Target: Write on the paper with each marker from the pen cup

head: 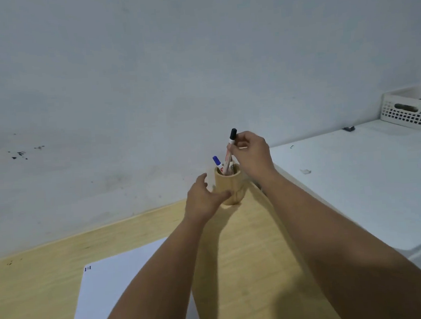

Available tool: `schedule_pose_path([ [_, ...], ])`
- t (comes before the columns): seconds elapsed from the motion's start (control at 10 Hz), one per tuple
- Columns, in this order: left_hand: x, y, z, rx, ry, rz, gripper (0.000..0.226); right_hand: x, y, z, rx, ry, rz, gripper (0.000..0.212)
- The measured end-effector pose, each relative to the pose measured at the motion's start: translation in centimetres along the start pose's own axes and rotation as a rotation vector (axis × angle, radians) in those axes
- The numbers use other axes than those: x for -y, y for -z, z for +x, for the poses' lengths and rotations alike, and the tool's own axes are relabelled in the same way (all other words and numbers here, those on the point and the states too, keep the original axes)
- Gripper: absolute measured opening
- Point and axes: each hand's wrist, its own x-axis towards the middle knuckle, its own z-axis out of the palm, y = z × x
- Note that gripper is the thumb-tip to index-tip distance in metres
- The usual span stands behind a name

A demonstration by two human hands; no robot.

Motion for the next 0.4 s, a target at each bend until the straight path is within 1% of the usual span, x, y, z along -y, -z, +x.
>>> schedule_pose_path([
  [0.1,0.6,-2.2,1.3,-0.021,-0.029,-0.023,0.099,-1.7,-1.5,0.1,0.051,-0.024,-0.094,0.008],
  [0.2,1.2,-3.7,2.1,-0.028,-0.066,-0.114,0.073,-3.0,-2.5,-0.2,0.094,-0.064,-0.157,0.008],
  [0.3,1.3,-3.8,2.1,-0.057,-0.062,-0.113,0.057,-2.9,-2.9,-0.5,0.13,-0.088,-0.222,0.022],
  [0.4,1.2,-3.2,1.8,-0.092,-0.059,-0.101,0.076,-1.4,-2.5,-0.6,0.088,-0.11,-0.207,0.033],
])
